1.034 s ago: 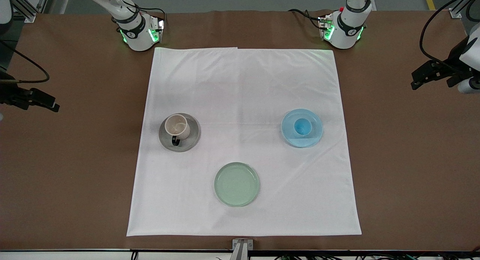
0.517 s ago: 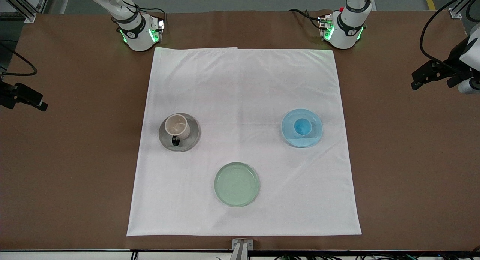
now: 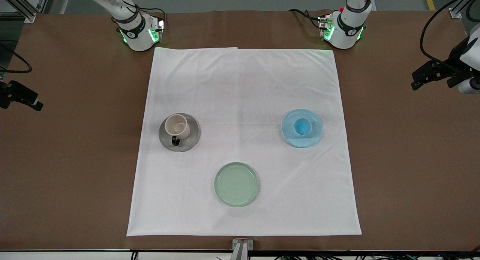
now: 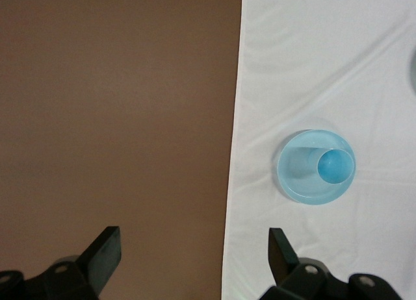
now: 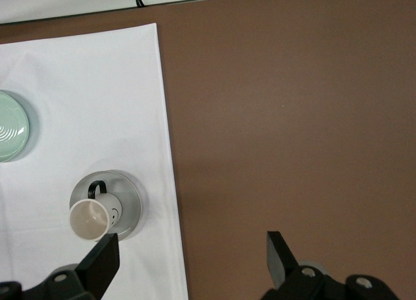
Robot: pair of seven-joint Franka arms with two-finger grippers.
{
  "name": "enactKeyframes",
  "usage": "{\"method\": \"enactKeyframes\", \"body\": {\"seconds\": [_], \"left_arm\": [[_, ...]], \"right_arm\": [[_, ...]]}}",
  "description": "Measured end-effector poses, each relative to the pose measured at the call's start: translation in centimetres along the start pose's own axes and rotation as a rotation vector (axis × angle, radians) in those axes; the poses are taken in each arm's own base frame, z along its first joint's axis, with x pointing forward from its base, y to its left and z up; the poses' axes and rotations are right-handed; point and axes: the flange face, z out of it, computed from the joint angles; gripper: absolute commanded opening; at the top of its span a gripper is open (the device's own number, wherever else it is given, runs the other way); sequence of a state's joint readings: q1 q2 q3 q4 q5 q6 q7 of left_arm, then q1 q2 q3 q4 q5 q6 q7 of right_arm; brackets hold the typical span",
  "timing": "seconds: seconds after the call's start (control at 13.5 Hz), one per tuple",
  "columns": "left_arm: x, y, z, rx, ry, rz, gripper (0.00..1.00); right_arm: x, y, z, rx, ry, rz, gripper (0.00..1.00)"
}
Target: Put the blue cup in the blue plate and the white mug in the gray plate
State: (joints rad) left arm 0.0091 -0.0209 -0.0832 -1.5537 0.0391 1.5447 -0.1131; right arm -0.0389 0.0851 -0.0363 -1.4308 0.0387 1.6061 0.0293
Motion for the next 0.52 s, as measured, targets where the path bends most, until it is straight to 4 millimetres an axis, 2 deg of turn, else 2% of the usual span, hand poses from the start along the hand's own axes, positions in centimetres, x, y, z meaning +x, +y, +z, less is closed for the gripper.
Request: {"method": "enactKeyframes", "body": {"seconds": [0.52], "left_arm": [[-0.52,0.68,0.16,-0.054,-0.038,0.077,1.00]], "right_arm": [[0.00,0.01,0.00,0.000,0.000,0.000,1.00]]}}
